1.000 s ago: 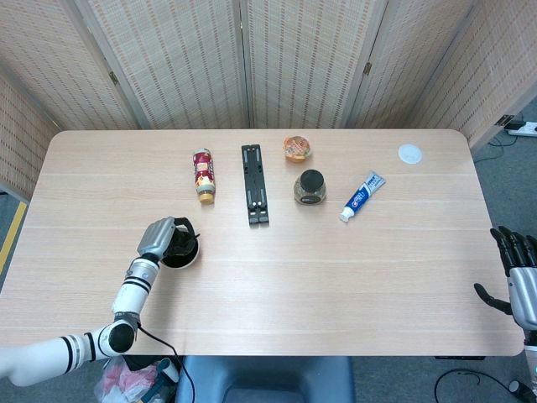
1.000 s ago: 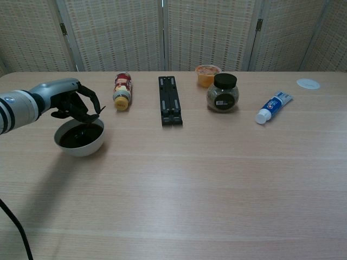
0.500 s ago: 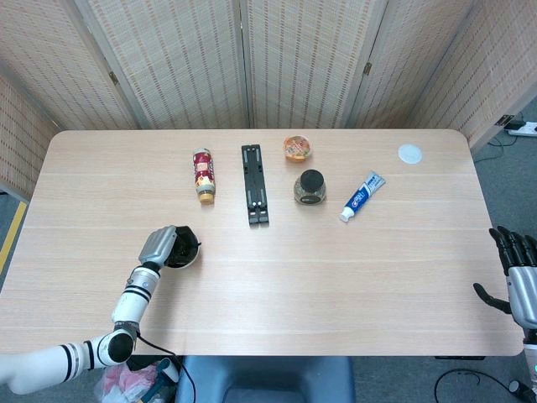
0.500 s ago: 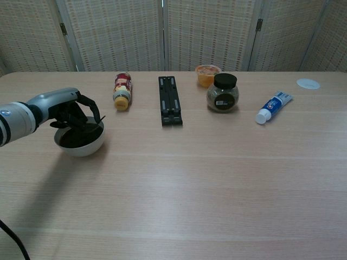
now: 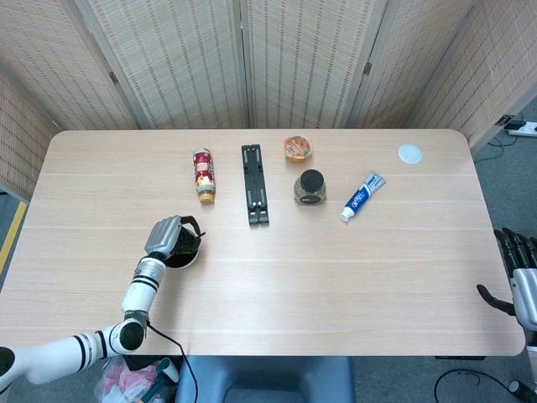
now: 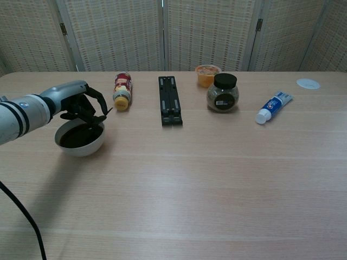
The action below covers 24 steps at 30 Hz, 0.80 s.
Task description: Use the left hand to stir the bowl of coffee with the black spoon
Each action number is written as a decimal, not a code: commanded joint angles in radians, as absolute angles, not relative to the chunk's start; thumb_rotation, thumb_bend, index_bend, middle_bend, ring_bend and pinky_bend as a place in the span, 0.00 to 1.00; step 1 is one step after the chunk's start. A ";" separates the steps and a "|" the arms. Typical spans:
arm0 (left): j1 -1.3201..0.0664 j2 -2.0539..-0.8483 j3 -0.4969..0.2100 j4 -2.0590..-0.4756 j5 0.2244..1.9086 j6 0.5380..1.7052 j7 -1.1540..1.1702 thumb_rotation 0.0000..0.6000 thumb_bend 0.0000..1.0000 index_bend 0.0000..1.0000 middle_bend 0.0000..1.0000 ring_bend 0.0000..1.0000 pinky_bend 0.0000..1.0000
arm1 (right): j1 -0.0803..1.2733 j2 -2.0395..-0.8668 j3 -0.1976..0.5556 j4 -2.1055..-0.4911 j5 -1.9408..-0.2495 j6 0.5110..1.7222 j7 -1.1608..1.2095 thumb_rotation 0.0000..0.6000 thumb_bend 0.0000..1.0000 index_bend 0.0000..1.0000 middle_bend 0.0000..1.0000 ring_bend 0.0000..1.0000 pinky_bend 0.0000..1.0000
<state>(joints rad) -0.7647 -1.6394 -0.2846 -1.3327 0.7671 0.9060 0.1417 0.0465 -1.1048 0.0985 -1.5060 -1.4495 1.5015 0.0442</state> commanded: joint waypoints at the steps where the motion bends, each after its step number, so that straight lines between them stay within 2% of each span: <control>1: -0.756 -1.624 -0.277 -1.336 0.767 0.902 0.147 1.00 0.53 0.69 1.00 1.00 1.00 | 0.047 -1.106 0.099 -1.505 -1.451 1.503 0.045 1.00 0.13 0.00 0.08 0.08 0.09; 13: -0.720 -1.563 -0.237 -1.423 0.798 0.893 0.158 1.00 0.53 0.70 1.00 1.00 1.00 | 0.048 -1.111 0.097 -1.495 -1.455 1.500 0.050 1.00 0.13 0.00 0.08 0.08 0.09; 24: -0.762 -1.613 -0.260 -1.384 0.796 0.882 0.175 1.00 0.53 0.70 1.00 1.00 1.00 | 0.036 -1.108 0.095 -1.499 -1.455 1.516 0.055 1.00 0.13 0.00 0.08 0.08 0.09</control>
<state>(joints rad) -0.7556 -1.6042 -0.2536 -1.3946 0.7975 0.8812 0.1735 0.0366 -1.1078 0.0951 -1.4986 -1.4546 1.5158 0.0547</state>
